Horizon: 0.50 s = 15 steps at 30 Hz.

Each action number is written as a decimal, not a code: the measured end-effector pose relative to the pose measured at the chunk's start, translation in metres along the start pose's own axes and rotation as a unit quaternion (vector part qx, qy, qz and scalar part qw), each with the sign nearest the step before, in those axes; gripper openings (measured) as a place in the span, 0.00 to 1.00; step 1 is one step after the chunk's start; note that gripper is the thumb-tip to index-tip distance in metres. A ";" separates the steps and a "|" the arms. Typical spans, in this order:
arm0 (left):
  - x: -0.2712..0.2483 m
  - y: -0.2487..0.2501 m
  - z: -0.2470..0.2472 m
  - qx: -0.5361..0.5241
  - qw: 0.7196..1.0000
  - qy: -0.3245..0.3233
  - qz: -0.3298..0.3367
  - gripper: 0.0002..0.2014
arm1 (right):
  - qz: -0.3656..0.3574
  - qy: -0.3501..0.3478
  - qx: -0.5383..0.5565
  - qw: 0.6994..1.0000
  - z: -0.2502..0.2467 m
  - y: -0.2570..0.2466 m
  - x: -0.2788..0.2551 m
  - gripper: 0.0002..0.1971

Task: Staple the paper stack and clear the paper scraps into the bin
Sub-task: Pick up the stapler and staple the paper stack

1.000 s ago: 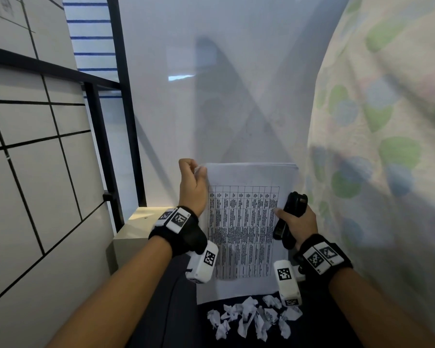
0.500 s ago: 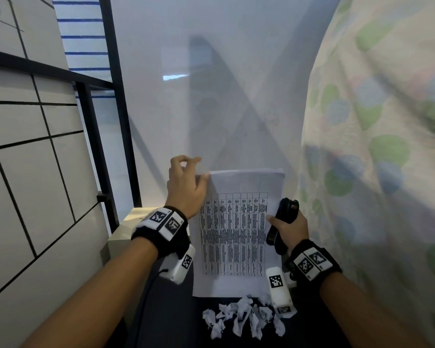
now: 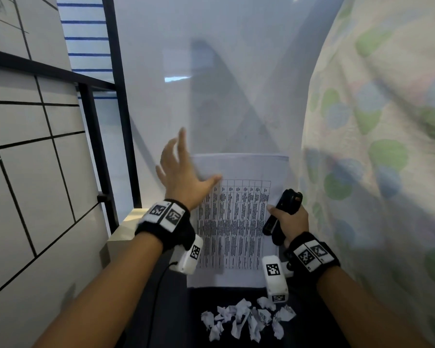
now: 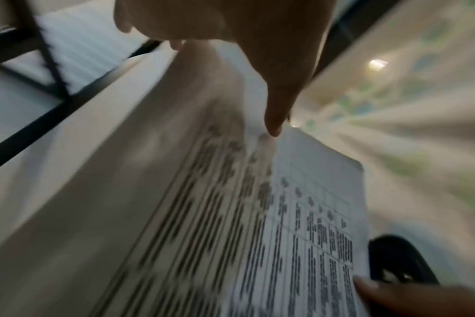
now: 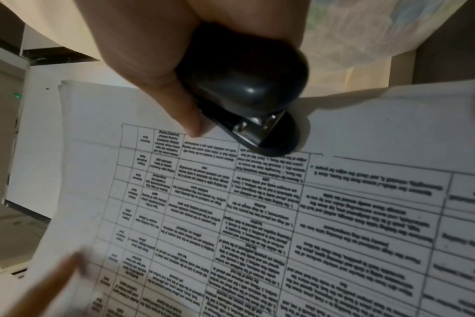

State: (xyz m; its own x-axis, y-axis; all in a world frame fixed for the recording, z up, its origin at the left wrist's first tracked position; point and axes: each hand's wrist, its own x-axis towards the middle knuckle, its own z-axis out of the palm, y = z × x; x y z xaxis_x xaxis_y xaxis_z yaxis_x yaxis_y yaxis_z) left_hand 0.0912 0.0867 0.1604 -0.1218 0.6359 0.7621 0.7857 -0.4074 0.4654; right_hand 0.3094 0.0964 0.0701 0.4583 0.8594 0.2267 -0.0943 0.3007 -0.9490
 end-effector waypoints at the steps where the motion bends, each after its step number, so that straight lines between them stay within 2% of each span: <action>1: -0.007 -0.008 0.000 -0.101 0.993 -0.017 -0.055 0.60 | -0.001 0.002 0.006 1.000 0.000 -0.001 0.001 0.16; 2: -0.014 -0.015 0.002 -0.196 0.973 -0.055 -0.106 0.57 | -0.002 0.003 0.012 1.000 0.000 -0.003 0.002 0.16; 3: -0.021 -0.022 0.006 -0.261 0.949 -0.102 -0.145 0.48 | -0.002 0.006 0.017 1.000 0.001 -0.003 0.002 0.16; 4: -0.026 -0.028 0.011 -0.276 0.937 -0.139 -0.163 0.38 | -0.003 0.009 0.019 1.000 0.001 -0.003 0.003 0.16; 5: -0.030 -0.033 0.017 -0.264 0.937 -0.152 -0.169 0.28 | -0.003 0.012 0.020 1.000 0.001 -0.002 0.003 0.16; 7: -0.040 -0.038 0.029 -0.262 0.938 -0.137 -0.181 0.18 | 0.002 0.017 0.014 1.000 0.001 0.003 0.000 0.15; 9: -0.053 -0.040 0.040 -0.283 0.931 -0.120 -0.196 0.13 | 0.016 0.020 0.001 1.000 -0.003 0.014 -0.005 0.14; 12: -0.073 -0.042 0.051 -0.300 0.922 -0.106 -0.221 0.12 | 0.040 0.015 -0.014 0.999 -0.007 0.031 -0.013 0.12; 15: -0.076 -0.043 0.057 -0.305 0.923 -0.081 -0.219 0.09 | 0.050 0.020 -0.025 0.998 -0.006 0.033 -0.014 0.10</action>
State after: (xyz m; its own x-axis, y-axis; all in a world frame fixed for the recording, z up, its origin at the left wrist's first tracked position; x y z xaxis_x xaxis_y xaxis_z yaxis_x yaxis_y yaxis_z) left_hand 0.1012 0.0932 0.0572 -0.2156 0.8972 0.3855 0.1878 -0.3493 0.9180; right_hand 0.3052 0.0916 0.0338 0.4830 0.8672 0.1216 -0.0981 0.1915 -0.9766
